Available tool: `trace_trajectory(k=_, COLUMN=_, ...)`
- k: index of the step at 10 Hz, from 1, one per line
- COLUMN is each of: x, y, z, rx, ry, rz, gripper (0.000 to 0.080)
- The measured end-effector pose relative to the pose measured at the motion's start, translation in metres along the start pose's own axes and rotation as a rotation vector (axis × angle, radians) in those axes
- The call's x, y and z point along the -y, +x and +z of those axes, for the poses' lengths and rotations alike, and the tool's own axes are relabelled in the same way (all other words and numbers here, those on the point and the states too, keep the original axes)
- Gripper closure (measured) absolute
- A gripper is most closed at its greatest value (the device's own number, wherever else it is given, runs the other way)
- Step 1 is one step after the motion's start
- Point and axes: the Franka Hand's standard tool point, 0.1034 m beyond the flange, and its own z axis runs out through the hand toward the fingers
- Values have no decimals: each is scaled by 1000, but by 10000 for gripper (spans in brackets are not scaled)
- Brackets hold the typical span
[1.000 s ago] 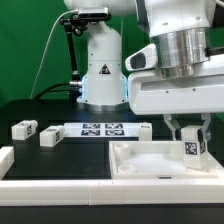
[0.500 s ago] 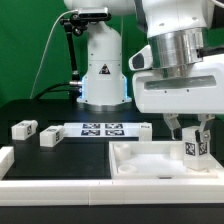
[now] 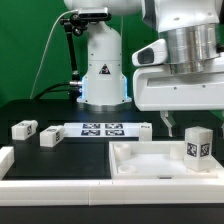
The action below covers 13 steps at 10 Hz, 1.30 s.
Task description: Assemble one leg
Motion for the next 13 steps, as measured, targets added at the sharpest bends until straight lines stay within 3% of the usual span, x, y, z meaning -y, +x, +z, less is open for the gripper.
trace_trajectory(k=4, x=6, y=-5, z=4, rx=5, ry=-53, rz=-428, gripper=150)
trace_trajectory(k=6, x=4, y=-2, z=4, rx=10, ry=-57, rz=-650, gripper=150)
trace_trajectory(k=11, x=1, y=0, z=5, rx=7, ry=-55, rz=-850, gripper=150)
trace_trajectory(k=13, x=1, y=-1, z=5, rx=7, ry=-54, rz=-826, gripper=426)
